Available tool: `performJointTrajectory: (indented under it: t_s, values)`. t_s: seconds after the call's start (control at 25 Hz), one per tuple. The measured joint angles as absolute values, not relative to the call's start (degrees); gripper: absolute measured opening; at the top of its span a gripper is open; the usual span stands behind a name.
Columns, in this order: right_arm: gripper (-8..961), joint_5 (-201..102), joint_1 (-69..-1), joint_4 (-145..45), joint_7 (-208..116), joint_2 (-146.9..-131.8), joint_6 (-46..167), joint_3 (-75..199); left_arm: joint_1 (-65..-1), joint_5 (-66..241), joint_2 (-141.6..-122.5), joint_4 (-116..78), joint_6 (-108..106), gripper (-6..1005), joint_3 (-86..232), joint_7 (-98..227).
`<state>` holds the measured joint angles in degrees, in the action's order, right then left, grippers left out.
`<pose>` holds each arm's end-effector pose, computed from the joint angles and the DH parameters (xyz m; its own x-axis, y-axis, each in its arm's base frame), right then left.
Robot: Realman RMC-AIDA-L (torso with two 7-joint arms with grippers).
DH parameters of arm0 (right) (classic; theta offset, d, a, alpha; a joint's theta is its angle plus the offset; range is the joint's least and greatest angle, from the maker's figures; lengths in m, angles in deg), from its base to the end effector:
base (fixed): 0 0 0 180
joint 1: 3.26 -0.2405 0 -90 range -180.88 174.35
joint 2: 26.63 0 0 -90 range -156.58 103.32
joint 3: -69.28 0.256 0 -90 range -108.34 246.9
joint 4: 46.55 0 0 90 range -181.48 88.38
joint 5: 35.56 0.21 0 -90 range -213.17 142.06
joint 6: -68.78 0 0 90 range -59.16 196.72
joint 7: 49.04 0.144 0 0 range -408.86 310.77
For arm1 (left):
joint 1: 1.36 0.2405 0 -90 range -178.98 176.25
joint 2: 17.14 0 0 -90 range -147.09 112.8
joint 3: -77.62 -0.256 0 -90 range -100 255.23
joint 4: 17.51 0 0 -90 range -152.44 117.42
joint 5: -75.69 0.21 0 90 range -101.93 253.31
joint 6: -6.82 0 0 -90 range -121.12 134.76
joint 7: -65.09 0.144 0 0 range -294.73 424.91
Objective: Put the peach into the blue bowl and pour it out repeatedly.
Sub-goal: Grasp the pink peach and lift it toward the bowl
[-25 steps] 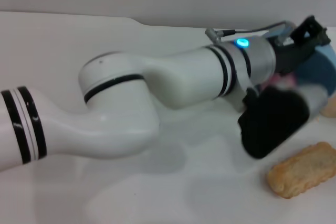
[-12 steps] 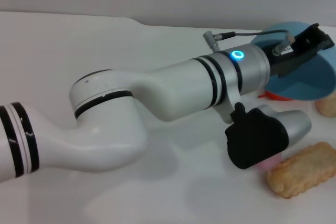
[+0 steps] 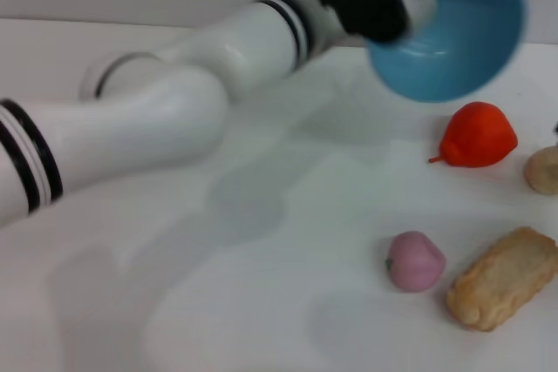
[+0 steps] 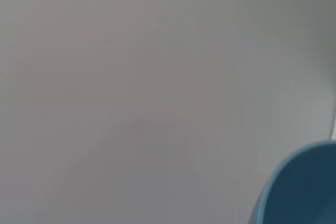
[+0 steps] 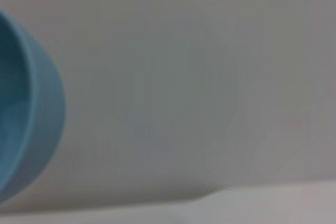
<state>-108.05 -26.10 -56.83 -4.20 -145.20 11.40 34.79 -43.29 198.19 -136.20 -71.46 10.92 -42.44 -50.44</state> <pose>0.3776 0.3161 -0.0085 0.5803 -0.3025 -0.7562 -0.8143 -0.2328 -0.5318 -0.0791 0.4133 -0.1028 0.9551 -0.2900 0.0612 -0.1237 -0.5775 -0.8070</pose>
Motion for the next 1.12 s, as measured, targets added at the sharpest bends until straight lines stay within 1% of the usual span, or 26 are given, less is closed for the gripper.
performJointTrajectory:
  t_s: [0.12,0.36,0.52,0.68,0.76,0.92,1.12]
  values:
    - [534,-114.29,-26.54,-59.91,5.76,-145.07,11.78,31.45,-47.33,189.86,-135.96,-63.64,1.73,-1,-34.44,-56.27]
    - [534,-135.07,-25.55,-75.71,36.66,-145.43,7.44,26.04,-53.07,189.08,-135.79,-51.78,-6.73,-1,-26.25,-63.92]
    - [535,-143.24,-26.29,-82.73,49.17,-145.27,-0.3,25.8,-53.61,189.02,-135.73,-49.76,-8.09,0,-24.97,-65.32]
    - [535,-156.09,-29.48,-87.18,61.58,-145.16,-5.47,25.13,-53.23,188.98,-135.38,-49.36,-9.5,0,-24.38,-70.43]
    - [535,-158.54,-30.55,-87.79,63.08,-145.34,-6.26,24.16,-53.08,188.98,-135.3,-49.0,-9.68,0,-23.68,-71.55]
    - [534,-159.59,-31.99,-87.18,66.4,-145.23,-6.43,20.6,-52.58,188.93,-135.28,-48.68,-10.39,-1,-23.11,-71.75]
    - [534,-160.43,-32.66,-86.05,68.12,-145.31,-6.55,17.7,-52.28,188.87,-135.37,-48.22,-10.45,-1,-23.29,-71.77]
